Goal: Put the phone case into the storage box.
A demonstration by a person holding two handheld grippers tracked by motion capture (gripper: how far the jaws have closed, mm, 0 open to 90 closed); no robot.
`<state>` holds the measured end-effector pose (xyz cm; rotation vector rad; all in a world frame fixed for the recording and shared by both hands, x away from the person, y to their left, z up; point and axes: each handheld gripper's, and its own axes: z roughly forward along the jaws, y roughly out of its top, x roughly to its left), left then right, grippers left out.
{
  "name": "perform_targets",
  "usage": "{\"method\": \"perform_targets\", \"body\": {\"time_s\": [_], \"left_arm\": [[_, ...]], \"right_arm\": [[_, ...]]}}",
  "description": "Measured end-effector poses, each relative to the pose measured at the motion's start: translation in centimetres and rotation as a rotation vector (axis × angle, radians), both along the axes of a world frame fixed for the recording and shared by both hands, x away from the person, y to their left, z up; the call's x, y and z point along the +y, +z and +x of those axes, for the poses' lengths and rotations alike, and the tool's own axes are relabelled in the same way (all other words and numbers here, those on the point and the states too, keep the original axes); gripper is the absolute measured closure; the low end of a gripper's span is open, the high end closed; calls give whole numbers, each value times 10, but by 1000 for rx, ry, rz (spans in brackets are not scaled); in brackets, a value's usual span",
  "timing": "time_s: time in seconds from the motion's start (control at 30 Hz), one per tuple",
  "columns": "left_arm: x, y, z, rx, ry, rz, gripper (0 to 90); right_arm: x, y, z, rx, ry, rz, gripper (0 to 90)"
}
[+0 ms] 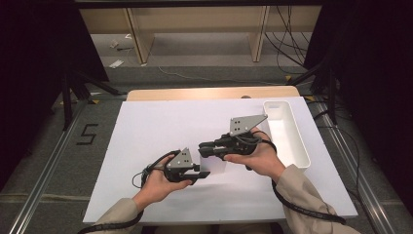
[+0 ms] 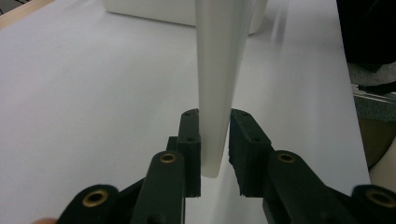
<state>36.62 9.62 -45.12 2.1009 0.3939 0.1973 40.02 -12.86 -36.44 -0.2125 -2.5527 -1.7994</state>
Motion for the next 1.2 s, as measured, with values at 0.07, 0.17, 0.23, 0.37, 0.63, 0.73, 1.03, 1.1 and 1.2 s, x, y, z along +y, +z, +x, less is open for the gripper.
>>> {"method": "perform_targets", "body": {"time_s": [0.07,0.17,0.23,0.37,0.63,0.73,1.03,1.1,1.2], "left_arm": [[0,1,0,0,0,1,756],[2,2,1,4,-10,6,777],[2,3,1,11,-19,3,788],[2,3,1,18,-24,4,794],[2,5,0,19,-32,-6,806],[3,6,0,24,-18,-5,808],[7,8,2,36,77,-4,807],[8,8,3,43,104,-1,807],[11,9,4,46,157,-5,807]], "right_arm": [[0,0,0,2,2,2,797],[0,0,0,7,5,9,786],[-1,0,0,6,8,10,780],[-1,1,0,5,13,9,774],[-2,2,0,-32,27,12,685],[-4,2,2,-44,5,32,575],[-14,0,12,-38,-145,104,254],[-15,0,13,-30,-166,115,229],[-18,-2,15,-13,-205,127,196]]}}
